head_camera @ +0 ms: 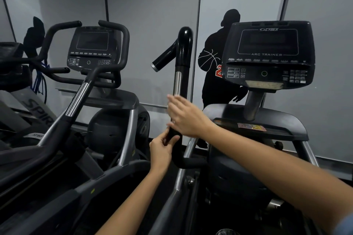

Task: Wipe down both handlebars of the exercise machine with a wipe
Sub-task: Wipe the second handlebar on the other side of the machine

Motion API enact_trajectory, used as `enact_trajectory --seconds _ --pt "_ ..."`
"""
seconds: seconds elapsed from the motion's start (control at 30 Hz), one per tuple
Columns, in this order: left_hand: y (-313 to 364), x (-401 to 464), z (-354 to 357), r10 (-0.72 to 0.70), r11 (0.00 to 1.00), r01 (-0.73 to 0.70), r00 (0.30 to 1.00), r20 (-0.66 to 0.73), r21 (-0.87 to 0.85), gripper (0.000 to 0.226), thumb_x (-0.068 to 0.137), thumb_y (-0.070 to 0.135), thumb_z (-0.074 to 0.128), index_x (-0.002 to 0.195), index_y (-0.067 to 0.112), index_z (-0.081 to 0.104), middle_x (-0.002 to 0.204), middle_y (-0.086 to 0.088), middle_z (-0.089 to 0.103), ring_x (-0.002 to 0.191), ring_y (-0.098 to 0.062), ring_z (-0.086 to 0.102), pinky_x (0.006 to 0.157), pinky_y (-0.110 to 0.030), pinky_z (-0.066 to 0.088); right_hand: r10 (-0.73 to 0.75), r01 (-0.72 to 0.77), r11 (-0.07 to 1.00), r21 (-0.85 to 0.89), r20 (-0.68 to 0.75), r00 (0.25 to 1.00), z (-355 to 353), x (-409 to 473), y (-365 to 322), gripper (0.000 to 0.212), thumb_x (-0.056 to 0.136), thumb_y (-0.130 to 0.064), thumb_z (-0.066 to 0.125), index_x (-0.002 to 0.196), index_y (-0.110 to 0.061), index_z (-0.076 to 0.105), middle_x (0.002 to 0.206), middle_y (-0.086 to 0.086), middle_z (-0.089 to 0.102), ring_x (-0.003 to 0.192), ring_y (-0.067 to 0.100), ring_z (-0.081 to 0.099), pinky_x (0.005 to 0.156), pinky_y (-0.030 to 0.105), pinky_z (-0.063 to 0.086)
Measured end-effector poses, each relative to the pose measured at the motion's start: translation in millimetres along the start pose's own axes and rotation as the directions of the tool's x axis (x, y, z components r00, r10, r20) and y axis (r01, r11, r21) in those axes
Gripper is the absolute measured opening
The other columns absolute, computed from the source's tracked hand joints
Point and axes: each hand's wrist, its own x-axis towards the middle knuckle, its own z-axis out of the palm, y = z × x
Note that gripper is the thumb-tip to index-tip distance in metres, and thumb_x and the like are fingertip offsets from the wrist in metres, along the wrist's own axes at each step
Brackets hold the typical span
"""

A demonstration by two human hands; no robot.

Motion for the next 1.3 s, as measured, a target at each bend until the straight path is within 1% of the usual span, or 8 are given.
enact_trajectory --seconds 0.1,0.27,0.37,0.5,0.67,0.77,1.0,1.3 --pt "1 0 -1 -0.003 1.0 0.003 1.0 -0.001 0.007 0.045 0.081 0.015 0.07 0.124 0.012 0.057 0.082 0.015 0.066 0.075 0.003 0.061 0.073 -0.007 0.047 0.016 -0.016 1.0 0.006 -0.061 0.998 5 -1 12 0.064 0.095 -0.045 0.017 0.13 -0.003 0.05 0.137 0.019 0.049 0.136 0.031 0.034 0.113 0.043 0.027" --pt "4 -2 -1 -0.005 1.0 0.005 1.0 0.016 -0.011 0.047 0.082 0.011 0.068 0.127 0.014 0.054 0.101 0.013 0.066 0.089 0.01 0.06 0.087 -0.014 0.047 0.377 -0.344 0.893 0.289 -0.065 0.924 0 11 33 0.06 0.098 -0.043 0.014 0.149 -0.011 0.006 0.157 0.01 0.0 0.145 0.022 -0.004 0.119 0.041 0.01" --pt "5 -1 -1 -0.001 1.0 0.001 1.0 0.008 -0.018 0.048 0.082 0.006 0.067 0.128 0.013 0.054 0.106 0.007 0.065 0.101 -0.002 0.062 0.092 -0.02 0.048 0.462 -0.379 0.733 0.565 -0.005 0.887 10 -9 -12 0.063 0.098 -0.042 0.015 0.147 -0.011 -0.01 0.155 0.008 -0.019 0.143 0.018 -0.019 0.119 0.033 -0.004" --pt "5 -2 -1 0.029 0.998 -0.029 1.0 0.003 0.062 0.039 0.087 0.0 0.059 0.124 0.011 0.058 0.105 0.003 0.067 0.087 0.005 0.061 0.078 -0.004 0.047 0.533 -0.376 0.408 0.832 0.118 0.838 4 -28 -64 0.069 0.101 -0.031 0.029 0.144 -0.016 -0.021 0.149 -0.001 -0.036 0.138 0.008 -0.029 0.103 0.001 -0.012" --pt "6 -2 -3 0.024 1.0 -0.025 0.999 0.025 0.007 0.048 0.082 0.007 0.067 0.128 0.012 0.053 0.111 0.007 0.064 0.102 0.004 0.059 0.095 -0.02 0.047 0.637 -0.361 -0.068 0.93 0.319 0.701 -23 20 -15 0.066 0.101 -0.034 0.029 0.146 -0.018 -0.017 0.155 -0.003 -0.02 0.141 0.006 -0.017 0.116 0.028 -0.005" --pt "5 -1 -2 0.01 1.0 -0.01 1.0 0.013 0.001 0.051 0.081 0.008 0.068 0.129 0.009 0.051 0.115 0.002 0.064 0.103 0.003 0.058 0.097 -0.022 0.045 0.626 -0.297 -0.226 0.928 0.372 0.685 -27 31 12 0.062 0.101 -0.033 0.028 0.148 -0.019 -0.011 0.157 -0.002 -0.008 0.144 0.01 -0.006 0.114 0.029 0.0" --pt "2 1 -2 0.0 0.999 0.0 1.0 0.019 0.033 0.051 0.079 0.008 0.071 0.127 0.008 0.053 0.116 -0.006 0.065 0.104 -0.007 0.061 0.098 -0.029 0.046 0.457 -0.395 -0.417 0.819 0.564 0.688 -9 -12 -39 0.06 0.1 -0.044 0.023 0.149 -0.015 0.004 0.158 0.003 0.007 0.144 0.015 0.006 0.115 0.033 0.008" --pt "7 4 -6 -0.014 1.0 0.012 0.997 0.072 0.025 0.051 0.08 0.006 0.07 0.128 0.007 0.052 0.117 -0.007 0.064 0.109 -0.011 0.059 0.099 -0.032 0.046 0.485 -0.347 -0.451 0.823 0.552 0.679 -14 -1 -23 0.063 0.099 -0.049 0.021 0.15 -0.018 0.001 0.158 -0.001 0.003 0.144 0.012 0.002 0.115 0.033 0.005"
